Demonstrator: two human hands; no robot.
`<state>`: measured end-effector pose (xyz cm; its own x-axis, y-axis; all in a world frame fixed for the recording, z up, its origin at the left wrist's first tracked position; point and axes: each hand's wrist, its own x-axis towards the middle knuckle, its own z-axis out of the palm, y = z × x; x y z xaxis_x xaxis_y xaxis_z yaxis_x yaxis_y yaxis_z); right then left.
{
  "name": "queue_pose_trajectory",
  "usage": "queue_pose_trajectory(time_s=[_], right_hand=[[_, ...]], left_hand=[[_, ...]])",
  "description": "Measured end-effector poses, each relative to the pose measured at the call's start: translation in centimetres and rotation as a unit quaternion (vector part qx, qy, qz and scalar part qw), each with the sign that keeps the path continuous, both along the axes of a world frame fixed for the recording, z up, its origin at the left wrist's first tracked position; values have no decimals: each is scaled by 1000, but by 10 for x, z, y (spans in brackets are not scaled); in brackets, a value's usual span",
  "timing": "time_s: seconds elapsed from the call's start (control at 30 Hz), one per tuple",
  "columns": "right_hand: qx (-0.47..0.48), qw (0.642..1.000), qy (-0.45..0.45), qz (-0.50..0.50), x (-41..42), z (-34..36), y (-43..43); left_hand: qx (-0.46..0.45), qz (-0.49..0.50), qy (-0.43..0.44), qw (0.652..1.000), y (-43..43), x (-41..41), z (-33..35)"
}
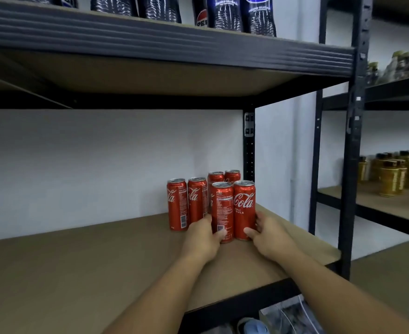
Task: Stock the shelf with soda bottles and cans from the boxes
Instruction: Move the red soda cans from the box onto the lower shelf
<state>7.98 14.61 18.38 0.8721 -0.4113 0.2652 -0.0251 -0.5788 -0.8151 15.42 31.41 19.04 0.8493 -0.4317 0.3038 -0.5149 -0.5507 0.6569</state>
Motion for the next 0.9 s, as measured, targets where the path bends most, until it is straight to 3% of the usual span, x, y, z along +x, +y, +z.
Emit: queue_pose_trajectory(time_s=[0.13, 0.4, 0.63, 0.9], right_hand=[[-17, 1000, 16, -3, -2, -1, -2], [-200, 970, 133, -48, -30, -4, 8], [-325, 927, 184, 23, -73, -14, 46], [-351, 913, 174, 112, -128, -12, 114]], left_hand=[[10, 2, -12, 1000, 3, -1, -1], [114, -65, 2, 991, 37, -26, -3], [285, -67, -45, 955, 78, -69, -4], [323, -78, -83, 939, 145, -126, -10]])
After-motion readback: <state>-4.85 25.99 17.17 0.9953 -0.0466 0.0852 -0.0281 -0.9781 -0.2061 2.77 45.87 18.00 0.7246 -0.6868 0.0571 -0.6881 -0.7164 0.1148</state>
